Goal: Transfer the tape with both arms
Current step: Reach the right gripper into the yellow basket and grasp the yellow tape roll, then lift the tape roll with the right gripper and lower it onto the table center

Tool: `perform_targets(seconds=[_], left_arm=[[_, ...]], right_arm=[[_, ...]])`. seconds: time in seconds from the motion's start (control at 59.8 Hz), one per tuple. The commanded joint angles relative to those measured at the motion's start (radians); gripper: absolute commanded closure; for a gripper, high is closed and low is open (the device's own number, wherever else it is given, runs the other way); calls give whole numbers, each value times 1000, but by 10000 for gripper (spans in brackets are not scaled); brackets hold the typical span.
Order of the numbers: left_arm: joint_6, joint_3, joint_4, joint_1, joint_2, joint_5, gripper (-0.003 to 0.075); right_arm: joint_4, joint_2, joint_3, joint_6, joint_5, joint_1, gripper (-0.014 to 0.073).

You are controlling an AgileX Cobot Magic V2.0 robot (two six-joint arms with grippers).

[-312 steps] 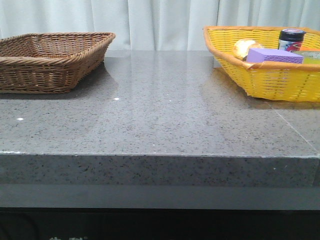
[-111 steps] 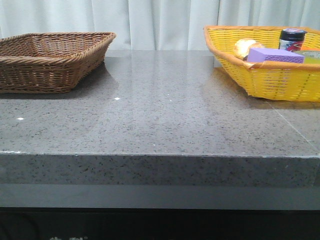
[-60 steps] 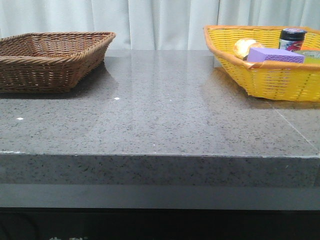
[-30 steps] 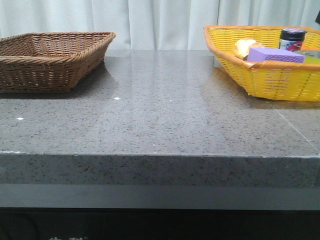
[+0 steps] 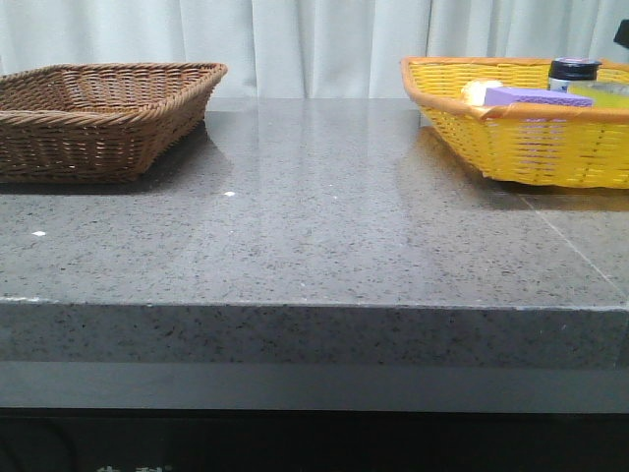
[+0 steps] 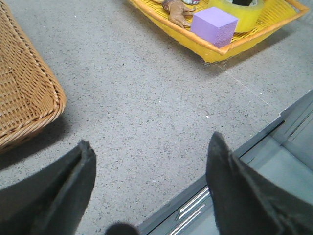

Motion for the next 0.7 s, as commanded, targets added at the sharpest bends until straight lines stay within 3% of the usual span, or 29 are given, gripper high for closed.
perform_targets(seconds=[0.0,0.368,0.686], left_arm=[[-3,-34,-19,-7,1,-69,249],[-3,-34,-19,-7,1,-69,249],[-3,-34,-19,-7,1,-69,249]], right_arm=[[26,-80,-84,-10,16,-1,431],[118,-188,-245,-10,96,46,431],[117,-239,-246,-10,102,260,431]])
